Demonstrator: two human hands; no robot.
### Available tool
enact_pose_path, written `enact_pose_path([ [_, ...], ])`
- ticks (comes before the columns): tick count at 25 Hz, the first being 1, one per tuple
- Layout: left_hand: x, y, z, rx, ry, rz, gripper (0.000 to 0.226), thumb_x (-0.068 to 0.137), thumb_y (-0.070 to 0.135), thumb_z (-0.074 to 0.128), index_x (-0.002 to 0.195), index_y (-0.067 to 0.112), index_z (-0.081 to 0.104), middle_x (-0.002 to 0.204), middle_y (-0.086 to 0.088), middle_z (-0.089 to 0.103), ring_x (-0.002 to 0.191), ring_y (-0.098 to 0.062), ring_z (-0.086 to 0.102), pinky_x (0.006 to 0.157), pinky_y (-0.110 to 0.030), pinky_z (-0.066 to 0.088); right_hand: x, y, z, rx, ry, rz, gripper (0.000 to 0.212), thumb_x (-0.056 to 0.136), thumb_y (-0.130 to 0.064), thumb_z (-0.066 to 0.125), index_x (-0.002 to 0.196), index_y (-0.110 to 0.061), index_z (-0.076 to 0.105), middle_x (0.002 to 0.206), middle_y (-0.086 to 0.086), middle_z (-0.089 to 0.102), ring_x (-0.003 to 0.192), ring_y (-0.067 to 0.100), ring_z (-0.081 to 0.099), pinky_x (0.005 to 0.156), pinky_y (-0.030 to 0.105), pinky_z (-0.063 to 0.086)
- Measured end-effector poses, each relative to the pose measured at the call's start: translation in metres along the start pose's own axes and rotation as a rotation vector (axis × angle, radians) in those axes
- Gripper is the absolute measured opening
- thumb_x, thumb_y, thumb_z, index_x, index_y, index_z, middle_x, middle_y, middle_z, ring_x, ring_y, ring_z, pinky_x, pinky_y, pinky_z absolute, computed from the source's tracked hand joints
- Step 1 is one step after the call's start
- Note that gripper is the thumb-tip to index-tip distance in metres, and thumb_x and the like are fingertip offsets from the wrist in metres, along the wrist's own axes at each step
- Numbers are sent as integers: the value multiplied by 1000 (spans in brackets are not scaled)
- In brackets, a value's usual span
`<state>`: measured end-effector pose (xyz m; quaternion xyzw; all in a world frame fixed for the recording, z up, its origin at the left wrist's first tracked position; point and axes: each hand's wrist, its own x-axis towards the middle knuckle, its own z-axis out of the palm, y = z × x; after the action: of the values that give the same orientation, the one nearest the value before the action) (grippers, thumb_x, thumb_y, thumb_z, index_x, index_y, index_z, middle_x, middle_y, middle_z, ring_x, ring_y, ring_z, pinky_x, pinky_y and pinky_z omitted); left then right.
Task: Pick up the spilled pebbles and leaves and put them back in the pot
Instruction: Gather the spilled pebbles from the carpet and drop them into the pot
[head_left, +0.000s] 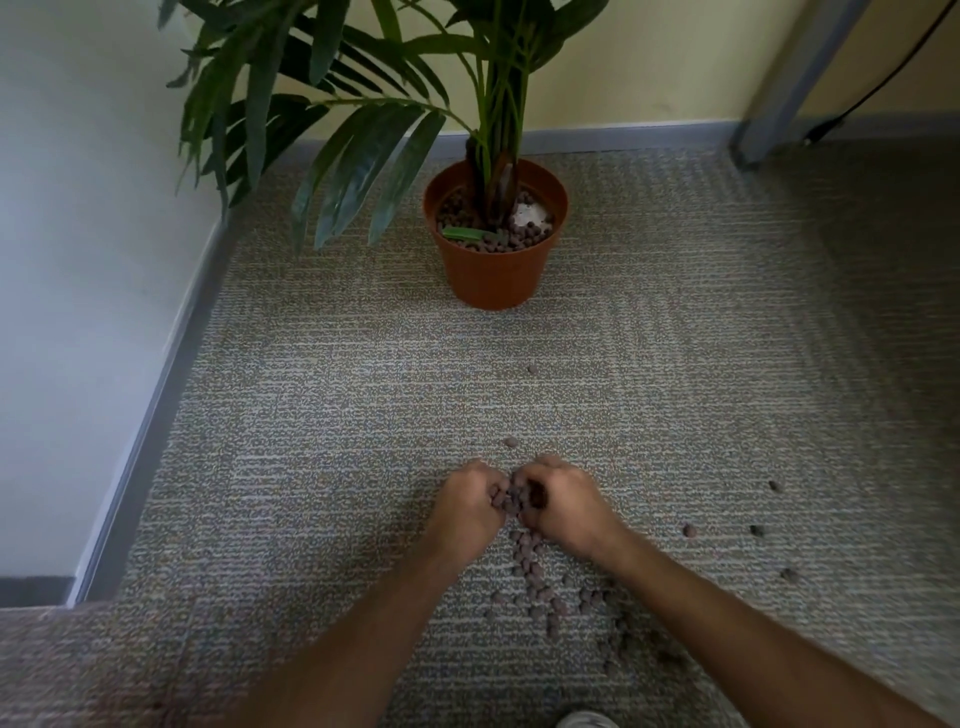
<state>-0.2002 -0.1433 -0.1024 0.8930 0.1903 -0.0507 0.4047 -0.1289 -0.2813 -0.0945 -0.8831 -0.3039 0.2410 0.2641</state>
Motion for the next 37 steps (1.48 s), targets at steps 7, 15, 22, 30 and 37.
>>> enact_pose_path([
  [7, -9, 3, 1, -531, -20, -284, 29, 65, -14, 73, 86, 5, 68, 82, -9, 69, 74, -19, 63, 65, -22, 54, 2, -2, -4, 879, -157, 277, 30, 70, 15, 70, 92, -4, 68, 92, 20, 73, 82, 34, 70, 78, 46, 59],
  [15, -9, 4, -19, -1162, -179, -561, 26, 81, -16, 49, 99, -5, 63, 88, -17, 70, 74, -22, 67, 65, -28, 56, 11, 0, -24, 1235, -225, 448, 22, 88, 7, 52, 93, 2, 72, 94, 25, 72, 78, 28, 70, 61, 24, 60],
  [22, 1, 17, -17, -1304, -124, -751, 27, 81, 11, 38, 91, -2, 60, 71, -12, 62, 56, -17, 55, 46, -24, 46, 17, -2, -33, 1301, -284, 487, 21, 88, 2, 50, 94, 3, 70, 88, 21, 70, 66, 19, 66, 53, 19, 56],
  [30, 19, 23, -24, -1135, -166, -679, 28, 95, 25, 49, 81, 6, 64, 61, -3, 65, 51, -12, 58, 46, -21, 49, 38, -4, -41, 1296, -409, 477, 23, 90, -19, 61, 92, 3, 67, 68, 8, 64, 49, 12, 55, 40, 15, 49],
  [37, 60, 46, -58, -1206, -168, -680, 24, 95, 18, 49, 92, 1, 65, 70, -8, 69, 60, -16, 66, 51, -23, 55, 81, -20, -65, 1468, -352, 471, 21, 93, -18, 55, 81, -5, 65, 61, 6, 67, 38, 8, 57, 33, 14, 45],
])
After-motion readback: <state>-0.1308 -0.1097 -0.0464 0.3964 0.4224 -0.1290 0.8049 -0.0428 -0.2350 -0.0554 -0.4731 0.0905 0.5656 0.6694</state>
